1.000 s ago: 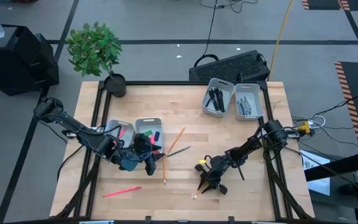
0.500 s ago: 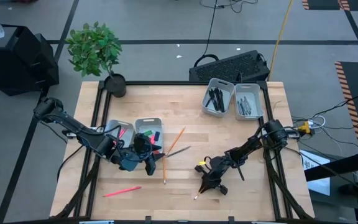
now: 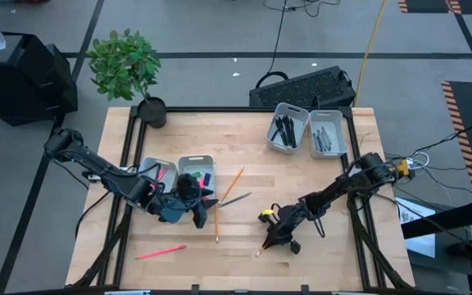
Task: Sort crayons/erasers/pens/pencils in bins
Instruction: Put the yellow pencil into the bottom left gray bin
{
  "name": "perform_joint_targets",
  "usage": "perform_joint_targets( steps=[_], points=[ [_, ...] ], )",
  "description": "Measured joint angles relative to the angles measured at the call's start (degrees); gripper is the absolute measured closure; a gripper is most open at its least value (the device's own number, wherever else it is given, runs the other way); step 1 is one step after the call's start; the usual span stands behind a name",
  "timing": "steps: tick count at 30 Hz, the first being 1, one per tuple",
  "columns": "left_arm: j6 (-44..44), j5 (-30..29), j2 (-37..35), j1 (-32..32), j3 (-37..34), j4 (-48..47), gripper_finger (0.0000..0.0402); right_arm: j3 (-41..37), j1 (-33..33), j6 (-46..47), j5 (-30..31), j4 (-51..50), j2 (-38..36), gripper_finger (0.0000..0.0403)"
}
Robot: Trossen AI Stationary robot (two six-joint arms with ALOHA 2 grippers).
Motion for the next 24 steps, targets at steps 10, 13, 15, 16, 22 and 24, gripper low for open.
perform_joint_targets(
  steps=[10, 13, 15, 16, 22, 24],
  points=[
    [-16.6, 19.1, 0.0, 8.5, 0.0, -2.8, 0.0154, 0.0, -1.3, -1.3, 8.5, -15.2, -18.4, 0.0386],
    [-18.7, 24.5, 0.0, 10.5, 0.0, -0.4, 0.0136, 0.1, -2.4, -1.3, 12.5, -21.8, -24.6, 0.0386],
    [-22.2, 28.4, 0.0, 11.8, 0.0, 1.8, 0.0132, 1.7, -3.3, -1.4, 14.8, -28.1, -28.0, 0.0386],
    [-24.6, 30.1, 0.0, 12.5, 0.0, 2.9, 0.0132, 3.0, -3.7, -1.4, 15.6, -31.4, -29.6, 0.0386],
    [-28.7, 35.3, 2.5, 16.4, 0.1, 10.0, 0.0153, 12.5, -7.6, -1.9, 15.7, -43.7, -32.7, 0.0387],
    [-27.2, 37.1, 3.7, 16.9, 0.0, 12.5, 0.0162, 15.1, -9.2, -1.6, 15.7, -43.5, -32.6, 0.0387]
  ],
)
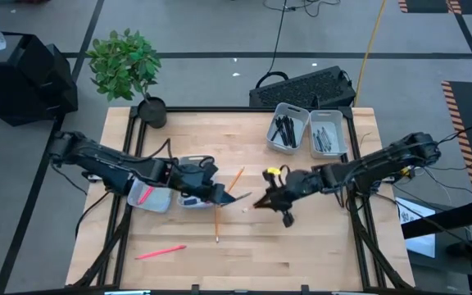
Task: Sort crayons/erasers/pens/pencils in bins
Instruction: Put the yellow pencil into the bottom left gray bin
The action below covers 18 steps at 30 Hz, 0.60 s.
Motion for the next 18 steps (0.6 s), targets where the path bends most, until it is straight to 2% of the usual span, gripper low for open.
perform_joint_targets(
  steps=[3, 7, 14, 18],
  points=[
    [1.6, 2.5, 2.3, 0.8, 0.0, 7.0, 0.0174, 3.4, -2.6, 1.6, 0.0, 0.8, 0.7, 0.0387],
    [3.7, 5.1, 3.6, 1.6, 0.0, 11.2, 0.0186, 5.2, -5.0, 2.2, 0.1, 0.0, 1.6, 0.0387],
    [8.8, 3.7, 3.7, 4.4, 0.0, 11.3, 0.019, 5.6, -6.0, 0.7, -1.5, 0.1, 1.5, 0.0387],
    [11.6, 5.3, 3.7, 5.7, 0.0, 12.3, 0.019, 5.6, -5.8, 1.6, -2.3, 0.3, 1.4, 0.0387]
  ],
)
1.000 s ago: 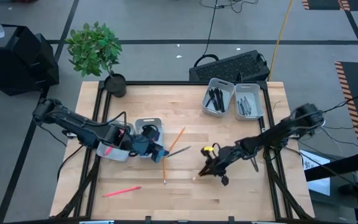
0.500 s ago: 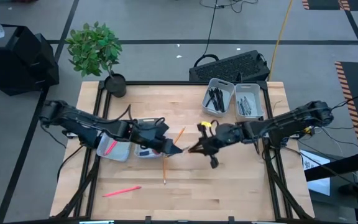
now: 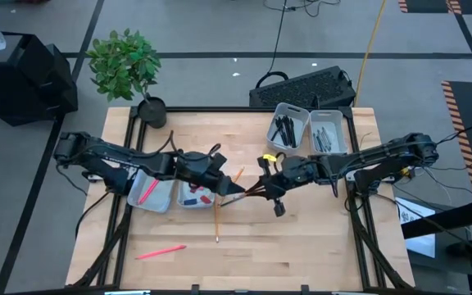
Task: Sort crayons/erasers/pens/pencils in bins
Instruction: Put the yellow pencil into the bottom left gray bin
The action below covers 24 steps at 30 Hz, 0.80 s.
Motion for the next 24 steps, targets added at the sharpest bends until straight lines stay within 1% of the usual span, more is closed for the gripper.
perform_joint_targets(
  steps=[3, 7, 9, 11, 13, 19, 20, 24],
  points=[
    [1.4, 3.3, 0.0, 0.3, 0.0, 1.9, 0.019, 0.0, -0.2, 0.4, 0.7, 0.3, 0.0, 0.0386],
    [0.3, 5.2, 0.0, 0.2, 0.0, 1.9, 0.0191, 0.0, -0.2, 0.4, 0.7, 0.9, 0.0, 0.0383],
    [0.1, 5.9, 0.0, 0.3, 0.0, 1.8, 0.0199, 0.0, -0.2, 0.4, 0.6, 0.9, 0.0, 0.0383],
    [-0.1, 5.9, 0.0, 0.3, 0.0, 1.8, 0.0218, 0.0, -0.2, 0.5, 0.7, 1.0, 0.0, 0.0383],
    [-0.2, 5.9, 0.0, 0.3, 0.0, 1.8, 0.025, 0.0, -0.2, 0.5, 0.7, 0.9, 0.0, 0.0383],
    [0.2, 6.0, 0.0, 0.2, 0.0, 1.6, 0.0369, 0.0, -0.1, 0.2, 1.9, 1.3, 0.0, 0.0382],
    [0.4, 5.9, 0.0, 0.3, 0.0, 1.6, 0.0379, 0.0, -0.1, 0.2, 1.9, 1.3, 0.0, 0.0381],
    [1.7, 5.0, 0.0, 0.3, 0.0, 1.6, 0.0378, 0.0, 0.0, -0.8, 2.2, 1.4, 0.0, 0.0366]
  ],
)
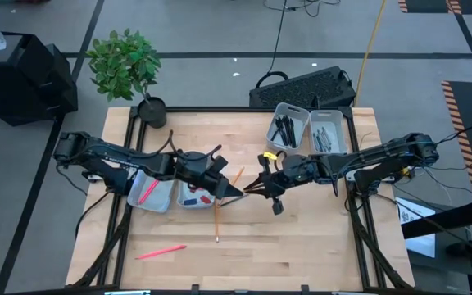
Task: Sort crayons/erasers/pens/pencils in bins
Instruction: Put the yellow pencil into the bottom left gray bin
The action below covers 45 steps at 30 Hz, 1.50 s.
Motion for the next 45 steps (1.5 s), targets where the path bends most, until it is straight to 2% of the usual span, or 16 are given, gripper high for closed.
perform_joint_targets(
  steps=[5, 8, 10, 13, 16, 19, 23, 26, 30, 36, 40, 45],
  points=[
    [1.1, -0.5, 0.0, 0.1, 0.0, -1.8, 0.0379, 1.7, 0.2, 2.2, 0.1, -4.5, -1.1, 0.0301],
    [2.5, -2.2, -2.7, 0.0, 0.1, -9.3, 0.0379, 7.0, 1.4, 2.5, 3.3, -11.7, -2.6, 0.0256],
    [4.1, -6.1, -5.6, 0.0, 1.6, -17.9, 0.0379, 10.8, 2.8, 2.2, 6.2, -16.3, -3.9, 0.023],
    [4.8, -13.9, -10.2, -1.5, 5.7, -35.5, 0.0379, 15.5, 4.1, 2.5, 11.2, -20.9, -5.3, 0.0203],
    [2.1, -22.0, -14.0, -5.7, 11.2, -53.2, 0.0379, 17.4, 4.6, 5.8, 15.8, -23.8, -7.1, 0.0194],
    [-4.4, -29.4, -15.0, -12.4, 16.4, -66.6, 0.0379, 17.4, 4.7, 8.6, 19.2, -25.8, -8.4, 0.0197],
    [-15.5, -30.9, -15.0, -22.9, 20.7, -84.5, 0.0379, 17.3, 4.7, 10.2, 20.8, -28.4, -9.1, 0.0202],
    [-24.4, -30.6, -15.0, -29.6, 20.6, -95.0, 0.0379, 17.3, 4.6, 10.2, 20.8, -29.6, -9.0, 0.0202],
    [-33.1, -30.6, -14.9, -36.5, 18.6, -100.4, 0.0379, 17.3, 4.4, 11.8, 20.9, -29.2, -8.8, 0.0202],
    [-36.0, -30.3, -15.1, -43.0, 14.9, -99.9, 0.0379, 17.3, 4.4, 17.2, 21.0, -30.0, -8.7, 0.0202],
    [-38.9, -25.0, -15.1, -45.8, 11.9, -99.8, 0.0379, 17.3, 4.4, 20.9, 21.0, -31.0, -8.7, 0.0202],
    [-45.6, -23.0, -15.1, -48.3, 9.8, -99.9, 0.0379, 16.7, 4.4, 24.6, 21.1, -31.7, -8.7, 0.0202]
  ],
)
